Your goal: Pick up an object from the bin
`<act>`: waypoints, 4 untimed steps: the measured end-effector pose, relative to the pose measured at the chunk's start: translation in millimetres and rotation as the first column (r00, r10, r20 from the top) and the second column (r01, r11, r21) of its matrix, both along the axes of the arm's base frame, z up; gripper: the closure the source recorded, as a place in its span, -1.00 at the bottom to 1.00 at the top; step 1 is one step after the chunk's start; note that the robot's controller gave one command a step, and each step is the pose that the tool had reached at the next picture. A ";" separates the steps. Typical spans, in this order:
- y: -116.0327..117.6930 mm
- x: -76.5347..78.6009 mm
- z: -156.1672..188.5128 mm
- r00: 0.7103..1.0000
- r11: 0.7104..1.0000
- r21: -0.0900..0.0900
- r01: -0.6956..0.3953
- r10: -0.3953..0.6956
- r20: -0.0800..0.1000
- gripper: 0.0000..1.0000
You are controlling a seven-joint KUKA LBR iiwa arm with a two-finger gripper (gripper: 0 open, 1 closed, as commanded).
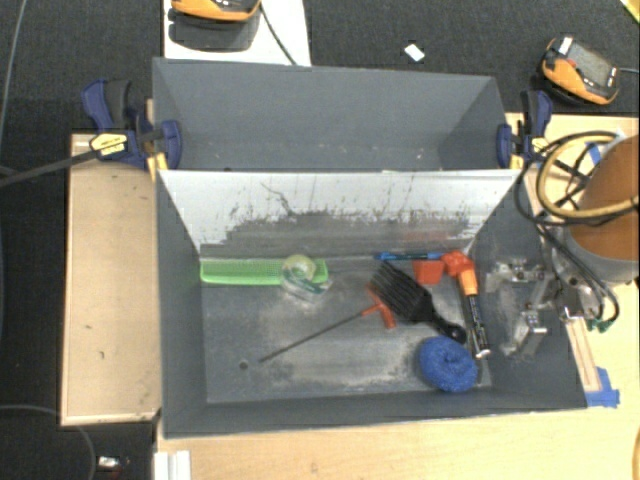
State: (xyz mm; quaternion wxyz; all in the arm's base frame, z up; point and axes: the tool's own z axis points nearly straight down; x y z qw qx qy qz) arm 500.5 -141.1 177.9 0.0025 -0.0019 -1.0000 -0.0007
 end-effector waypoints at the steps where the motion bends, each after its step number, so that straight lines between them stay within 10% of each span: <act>1: 0.6 1.8 4.5 1.000 1.000 -0.002 -0.006 0.006 0.008 -1.00; 2: 8.0 -14.6 -70.9 0.955 0.955 -0.001 0.295 -0.295 0.012 -1.00; 3: 9.8 -18.0 -102.4 0.955 0.955 -0.001 0.296 -0.296 0.007 -1.00; 4: 54.8 -4.6 -80.8 0.854 0.854 0.000 0.521 -0.521 0.010 -1.00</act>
Offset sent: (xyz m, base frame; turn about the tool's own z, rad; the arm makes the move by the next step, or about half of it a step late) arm -0.0243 0.0125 -0.1079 0.4316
